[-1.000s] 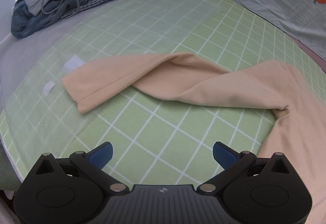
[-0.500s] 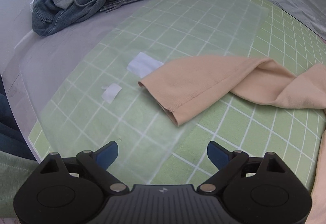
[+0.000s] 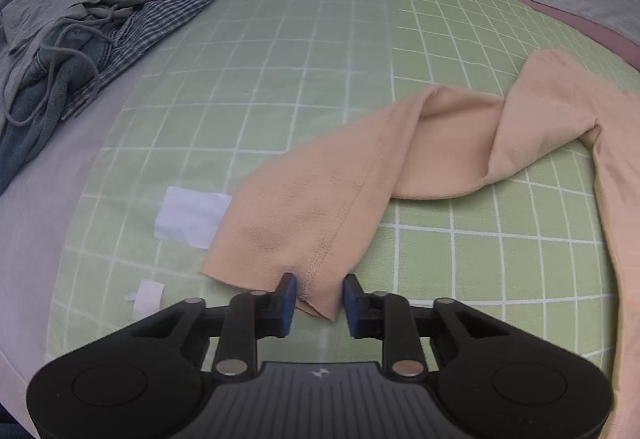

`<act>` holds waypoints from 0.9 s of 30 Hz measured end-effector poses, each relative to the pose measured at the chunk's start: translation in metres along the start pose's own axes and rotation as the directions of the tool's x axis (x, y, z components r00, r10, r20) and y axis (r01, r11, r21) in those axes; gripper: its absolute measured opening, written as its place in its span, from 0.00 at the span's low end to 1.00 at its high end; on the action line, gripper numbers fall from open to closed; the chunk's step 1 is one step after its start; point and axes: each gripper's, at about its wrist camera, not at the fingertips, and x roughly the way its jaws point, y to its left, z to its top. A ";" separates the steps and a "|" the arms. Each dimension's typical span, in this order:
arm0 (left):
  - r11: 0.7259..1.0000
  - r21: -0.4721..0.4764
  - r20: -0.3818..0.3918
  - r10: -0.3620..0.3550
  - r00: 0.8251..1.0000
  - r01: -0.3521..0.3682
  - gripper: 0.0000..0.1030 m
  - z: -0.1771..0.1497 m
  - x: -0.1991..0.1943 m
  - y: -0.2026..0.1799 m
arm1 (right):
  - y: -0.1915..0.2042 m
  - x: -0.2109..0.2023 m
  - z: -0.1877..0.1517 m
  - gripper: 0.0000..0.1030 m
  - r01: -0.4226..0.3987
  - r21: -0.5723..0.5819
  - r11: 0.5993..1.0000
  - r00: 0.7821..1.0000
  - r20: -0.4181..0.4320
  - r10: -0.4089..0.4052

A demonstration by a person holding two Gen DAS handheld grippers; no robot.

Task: Fold clothes
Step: 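Grasp the other sleeve cuff with the left gripper and pull it outward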

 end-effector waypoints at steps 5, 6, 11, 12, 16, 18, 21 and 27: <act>0.993 -0.110 0.090 -0.021 0.996 0.031 0.02 0.024 -0.018 0.026 | 0.004 0.000 0.001 1.00 0.025 0.011 1.000 1.000 -0.006 -0.025; 0.990 -0.141 0.117 -0.013 0.993 0.029 0.02 0.032 -0.021 0.034 | 0.005 0.001 0.002 1.00 0.029 0.012 1.000 1.000 -0.005 -0.029; 0.952 -0.303 0.176 0.103 0.979 -0.046 0.06 0.068 -0.004 0.079 | 0.008 0.005 0.006 1.00 0.033 0.015 0.999 0.999 0.004 -0.033; 0.944 -0.322 0.173 0.130 0.976 -0.069 0.08 0.074 0.003 0.086 | 0.008 0.006 0.007 1.00 0.033 0.018 0.999 0.999 0.004 -0.033; 0.944 -0.291 0.160 0.206 0.965 -0.153 0.12 0.089 0.020 0.096 | 0.008 0.009 0.009 1.00 0.033 0.035 0.999 0.999 0.004 -0.033; 0.949 -0.285 0.147 0.182 0.972 -0.134 0.21 0.088 0.023 0.100 | 0.008 0.009 0.010 1.00 0.034 0.049 0.998 0.999 0.004 -0.035; 0.959 -0.270 0.122 0.127 0.984 -0.091 0.46 0.078 0.028 0.099 | 0.010 0.010 0.010 1.00 0.043 0.060 0.997 0.999 0.004 -0.044; 0.965 -0.243 0.093 0.120 0.988 -0.094 0.57 0.064 0.040 0.084 | 0.014 0.009 0.010 1.00 0.068 0.057 0.996 0.998 0.006 -0.069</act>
